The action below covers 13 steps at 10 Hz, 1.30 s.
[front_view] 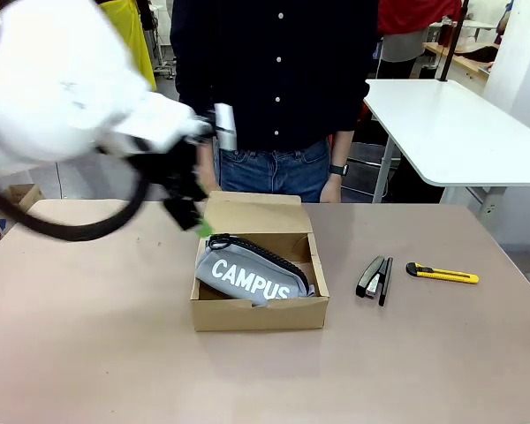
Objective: Pack the item into the box.
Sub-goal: Pick up the item indicated by the person and place it inside the Mailer Box.
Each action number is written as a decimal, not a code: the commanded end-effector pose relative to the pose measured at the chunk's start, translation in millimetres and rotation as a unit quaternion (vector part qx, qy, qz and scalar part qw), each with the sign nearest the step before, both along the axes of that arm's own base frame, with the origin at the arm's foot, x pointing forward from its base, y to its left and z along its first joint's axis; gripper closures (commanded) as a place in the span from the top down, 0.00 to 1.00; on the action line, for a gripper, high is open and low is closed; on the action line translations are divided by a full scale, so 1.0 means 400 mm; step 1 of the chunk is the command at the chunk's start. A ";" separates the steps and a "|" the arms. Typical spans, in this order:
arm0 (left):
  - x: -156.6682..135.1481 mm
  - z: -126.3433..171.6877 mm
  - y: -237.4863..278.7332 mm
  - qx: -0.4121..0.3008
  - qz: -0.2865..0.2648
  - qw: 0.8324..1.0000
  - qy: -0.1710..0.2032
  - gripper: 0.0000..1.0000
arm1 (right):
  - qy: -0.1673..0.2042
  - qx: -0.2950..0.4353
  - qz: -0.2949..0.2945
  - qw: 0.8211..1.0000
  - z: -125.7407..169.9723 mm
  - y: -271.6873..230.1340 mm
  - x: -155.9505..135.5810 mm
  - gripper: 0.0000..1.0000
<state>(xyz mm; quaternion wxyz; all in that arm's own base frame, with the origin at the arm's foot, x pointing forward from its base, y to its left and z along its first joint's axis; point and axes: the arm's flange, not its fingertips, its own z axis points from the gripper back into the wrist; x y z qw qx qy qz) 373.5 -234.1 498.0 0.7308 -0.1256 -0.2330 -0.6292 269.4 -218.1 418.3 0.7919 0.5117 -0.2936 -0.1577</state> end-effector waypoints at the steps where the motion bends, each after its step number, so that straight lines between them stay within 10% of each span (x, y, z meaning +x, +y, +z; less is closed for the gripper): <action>1: -0.091 0.011 0.277 -0.082 0.095 0.988 0.086 1.00 | -0.022 0.001 -0.002 1.000 -0.001 -0.002 0.006 1.00; 7: -0.389 -0.245 0.907 -0.294 0.308 0.865 0.266 1.00 | -0.022 0.001 -0.002 1.000 -0.001 -0.002 0.006 1.00; 8: -0.412 -0.272 0.895 -0.289 0.240 0.891 0.255 1.00 | -0.022 0.001 -0.002 1.000 -0.001 -0.002 0.006 1.00; 9: -0.273 -0.088 0.955 -0.278 0.302 0.881 0.234 1.00 | -0.022 0.001 -0.002 1.000 -0.001 -0.002 0.006 1.00; 13: -0.273 -0.088 0.955 -0.278 0.302 0.881 0.234 1.00 | -0.022 0.001 -0.002 1.000 -0.001 -0.002 0.006 1.00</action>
